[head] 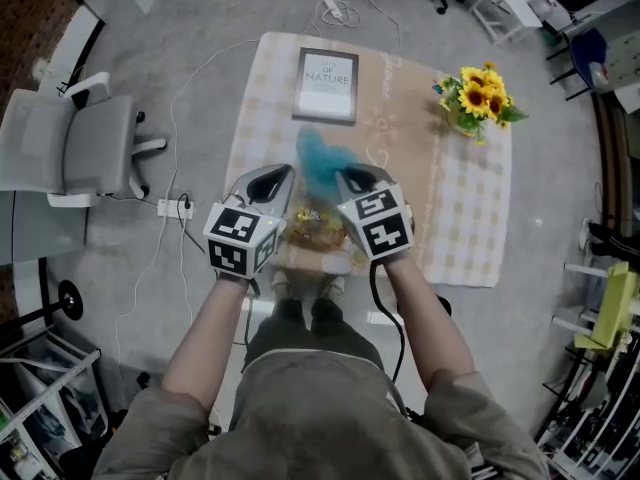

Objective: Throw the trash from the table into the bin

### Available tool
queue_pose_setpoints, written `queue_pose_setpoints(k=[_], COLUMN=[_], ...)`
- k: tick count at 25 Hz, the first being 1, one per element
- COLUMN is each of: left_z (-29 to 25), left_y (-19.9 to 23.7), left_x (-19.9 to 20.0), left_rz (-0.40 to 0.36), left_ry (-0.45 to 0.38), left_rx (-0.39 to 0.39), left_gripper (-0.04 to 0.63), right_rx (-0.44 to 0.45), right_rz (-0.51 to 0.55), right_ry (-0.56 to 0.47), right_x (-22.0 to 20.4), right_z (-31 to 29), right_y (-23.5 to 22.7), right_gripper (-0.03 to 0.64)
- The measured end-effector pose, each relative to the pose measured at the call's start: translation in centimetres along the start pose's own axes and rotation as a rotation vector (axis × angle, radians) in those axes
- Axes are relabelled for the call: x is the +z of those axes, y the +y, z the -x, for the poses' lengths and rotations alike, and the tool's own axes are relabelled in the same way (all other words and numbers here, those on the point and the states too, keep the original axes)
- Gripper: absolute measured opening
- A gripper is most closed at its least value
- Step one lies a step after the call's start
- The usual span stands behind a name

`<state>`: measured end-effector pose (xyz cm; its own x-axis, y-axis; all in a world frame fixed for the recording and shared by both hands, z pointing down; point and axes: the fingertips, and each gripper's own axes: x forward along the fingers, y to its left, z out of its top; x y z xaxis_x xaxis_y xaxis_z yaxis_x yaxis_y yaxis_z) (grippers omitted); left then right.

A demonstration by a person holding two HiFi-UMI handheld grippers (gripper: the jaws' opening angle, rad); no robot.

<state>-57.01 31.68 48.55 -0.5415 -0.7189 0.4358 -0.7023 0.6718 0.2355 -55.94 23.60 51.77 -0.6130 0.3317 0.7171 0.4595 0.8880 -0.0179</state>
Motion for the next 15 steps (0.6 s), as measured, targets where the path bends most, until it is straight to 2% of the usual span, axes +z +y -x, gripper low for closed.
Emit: queue_pose_setpoints(k=[4, 9, 15], left_z=[2.3, 6.6, 12.3], left_y=[-1.5, -3.7, -6.4], left_x=[5.4, 12.5, 18.8], left_rz=[-0.069, -0.149, -0.269], left_ry=[-0.091, -0.226, -0.365], left_rx=[-0.002, 0.004, 0.053], left_gripper=[0.008, 0.006, 0.008], right_rx=[-0.049, -0.131, -0.195], right_rz=[0.037, 0.075, 0.086], right_ry=[-0.162, -0.433, -0.647], right_x=[5.4, 11.8, 15.4], right_z=[5.6, 14.2, 22.9], right_y=[-0.5, -0.5, 0.6], right_gripper=[0.005, 0.005, 0.005])
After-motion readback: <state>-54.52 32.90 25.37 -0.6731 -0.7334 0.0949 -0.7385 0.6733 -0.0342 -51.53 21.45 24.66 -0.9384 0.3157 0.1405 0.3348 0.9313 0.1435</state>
